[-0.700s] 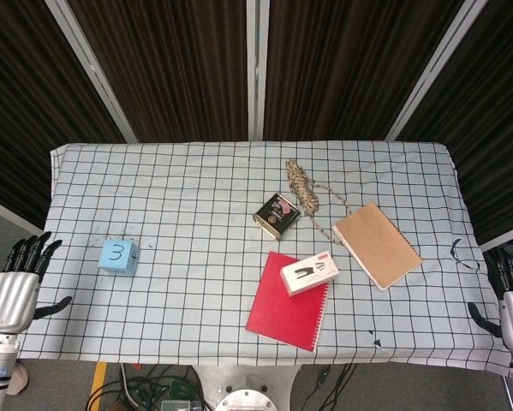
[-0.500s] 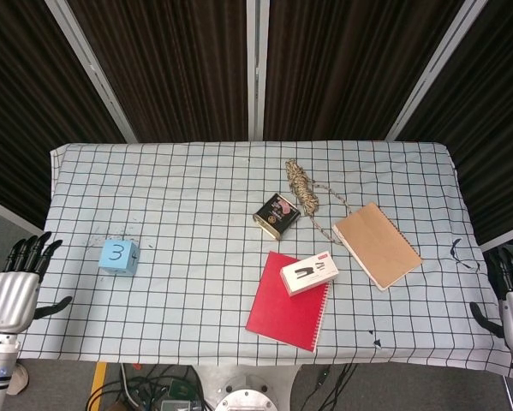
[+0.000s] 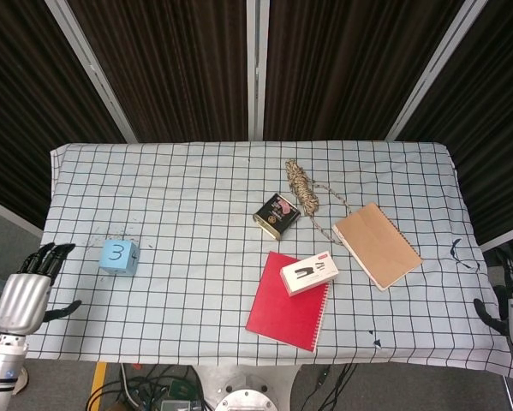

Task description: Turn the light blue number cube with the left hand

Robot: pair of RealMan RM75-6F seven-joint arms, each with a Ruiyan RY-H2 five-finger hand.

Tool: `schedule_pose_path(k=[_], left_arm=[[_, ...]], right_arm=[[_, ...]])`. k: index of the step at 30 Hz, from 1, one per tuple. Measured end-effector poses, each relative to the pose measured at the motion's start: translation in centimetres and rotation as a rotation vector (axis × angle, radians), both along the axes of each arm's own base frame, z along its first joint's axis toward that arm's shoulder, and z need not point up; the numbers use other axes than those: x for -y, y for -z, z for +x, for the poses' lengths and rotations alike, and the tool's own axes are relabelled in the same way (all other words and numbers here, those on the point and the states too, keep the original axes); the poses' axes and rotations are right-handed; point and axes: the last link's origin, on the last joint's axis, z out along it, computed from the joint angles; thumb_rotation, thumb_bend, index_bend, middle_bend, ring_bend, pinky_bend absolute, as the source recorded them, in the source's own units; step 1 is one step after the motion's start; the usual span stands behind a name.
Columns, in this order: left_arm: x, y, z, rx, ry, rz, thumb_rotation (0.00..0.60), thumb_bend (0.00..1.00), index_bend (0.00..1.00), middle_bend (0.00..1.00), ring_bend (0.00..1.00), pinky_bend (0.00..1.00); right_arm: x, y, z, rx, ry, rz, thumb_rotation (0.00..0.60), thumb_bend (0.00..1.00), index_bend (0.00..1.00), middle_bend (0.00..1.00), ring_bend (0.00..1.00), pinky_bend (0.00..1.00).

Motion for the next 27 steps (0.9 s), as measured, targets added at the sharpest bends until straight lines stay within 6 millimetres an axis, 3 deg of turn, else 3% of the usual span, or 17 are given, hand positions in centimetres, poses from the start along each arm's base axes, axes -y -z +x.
schedule_pose_path(k=[2,4,16,27], left_arm=[[0.0,0.5,0.0,0.000,-0.005,-0.037,0.600,0.43,0.23,0.81,0.83,0.80],[-0.1,1.2,0.0,-0.012,-0.011,-0.085,0.600,0.48,0.28,0.85,0.86,0.82],[-0.9,5.2,0.7,-0.155,-0.029,-0.327,0.600,0.58,0.27,0.85,0.87,0.83],[-2.8,7.7,0.6,-0.161,-0.079,-0.397,0.600,0.63,0.20,0.84,0.89,0.84]], right_arm=[[0.0,-0.3,0.0,0.001,-0.002,-0.011,0.600,0.19,0.00,0.00,0.00,0.00],[-0.1,-0.7,-0.1,-0.001,0.000,-0.019,0.600,0.19,0.00,0.00,0.00,0.00],[-0.3,-1.5,-0.5,-0.004,0.016,-0.038,0.600,0.19,0.00,0.00,0.00,0.00],[-0.1,-0.9,-1.1,-0.008,0.033,-0.012,0.600,0.19,0.00,0.00,0.00,0.00]])
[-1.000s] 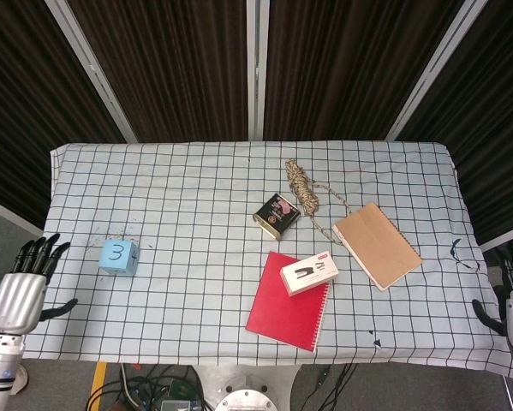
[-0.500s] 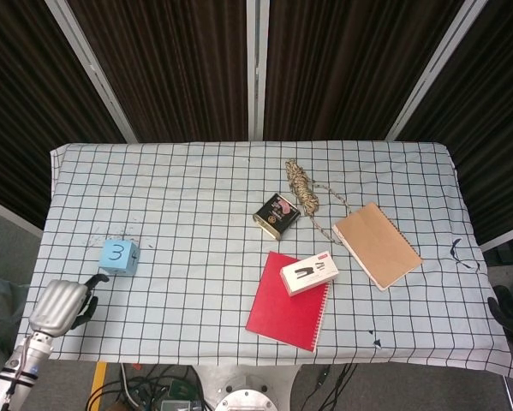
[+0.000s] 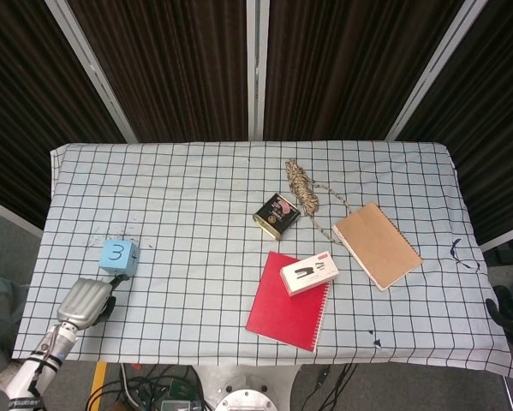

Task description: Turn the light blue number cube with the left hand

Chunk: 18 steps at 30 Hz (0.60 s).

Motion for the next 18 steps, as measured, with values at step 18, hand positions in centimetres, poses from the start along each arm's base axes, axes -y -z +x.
schedule_pose_path(k=[18], left_arm=[[-1.4,0.0,0.0,-0.028,-0.010,0.017,0.600,0.69,0.19,0.85,0.90,0.86]], right_arm=[[0.1,0.3,-0.1,0.005,0.008,0.004,0.600,0.20,0.00,0.00,0.00,0.00]])
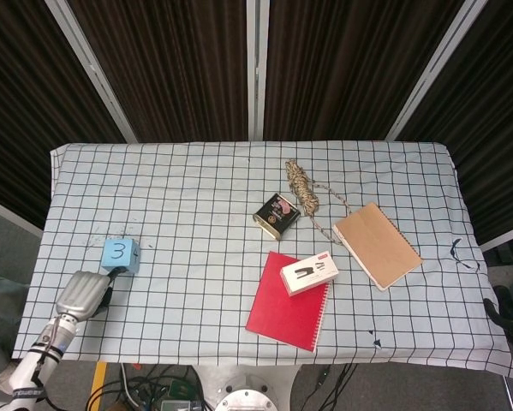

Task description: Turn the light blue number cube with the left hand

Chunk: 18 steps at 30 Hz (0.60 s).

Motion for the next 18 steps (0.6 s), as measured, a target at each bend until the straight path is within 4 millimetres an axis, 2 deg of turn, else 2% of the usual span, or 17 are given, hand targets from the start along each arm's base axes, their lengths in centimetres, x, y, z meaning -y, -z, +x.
schedule_pose_path(k=[9,18], left_arm=[[-1.5,0.8,1.2,-0.025,0.049,-0.016,0.600,0.71,0.18,0.86,0.90,0.87],[-3.2,0.8,1.6,-0.100,0.035,-0.039,0.600,0.73,0.18,0.86,0.91,0.87]], right_arm=[[0.0,0.0,0.0,0.001,0.004,-0.001,0.600,0.21,0.00,0.00,0.00,0.00],[0.0,-0.1,-0.2,0.005,0.008,-0.001,0.600,0.21,0.00,0.00,0.00,0.00]])
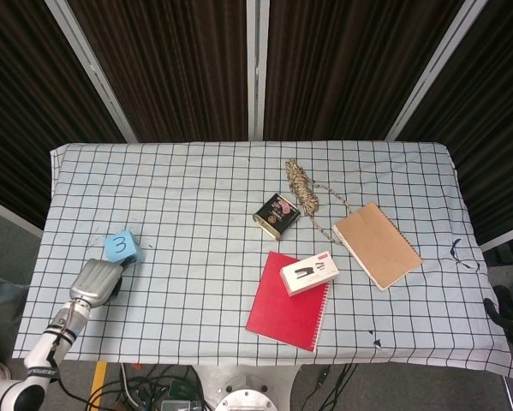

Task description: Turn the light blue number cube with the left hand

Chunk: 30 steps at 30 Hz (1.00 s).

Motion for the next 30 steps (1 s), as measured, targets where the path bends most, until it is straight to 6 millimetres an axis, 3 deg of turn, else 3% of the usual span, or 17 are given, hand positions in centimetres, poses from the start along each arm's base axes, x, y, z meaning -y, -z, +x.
schedule_pose_path(k=[16,30], left_arm=[[-4.2,-0.8,1.8,-0.081,-0.003,-0.005,0.600,0.74,0.17,0.86,0.91,0.87],[-8.2,-1.1,1.7,-0.115,-0.046,-0.011,0.600,0.74,0.17,0.86,0.91,0.88]], right_arm=[[0.1,0.2,-0.5,0.001,0.016,0.008,0.600,0.21,0.00,0.00,0.00,0.00],[0.4,0.6,-0.4,-0.010,0.021,0.021,0.600,0.21,0.00,0.00,0.00,0.00]])
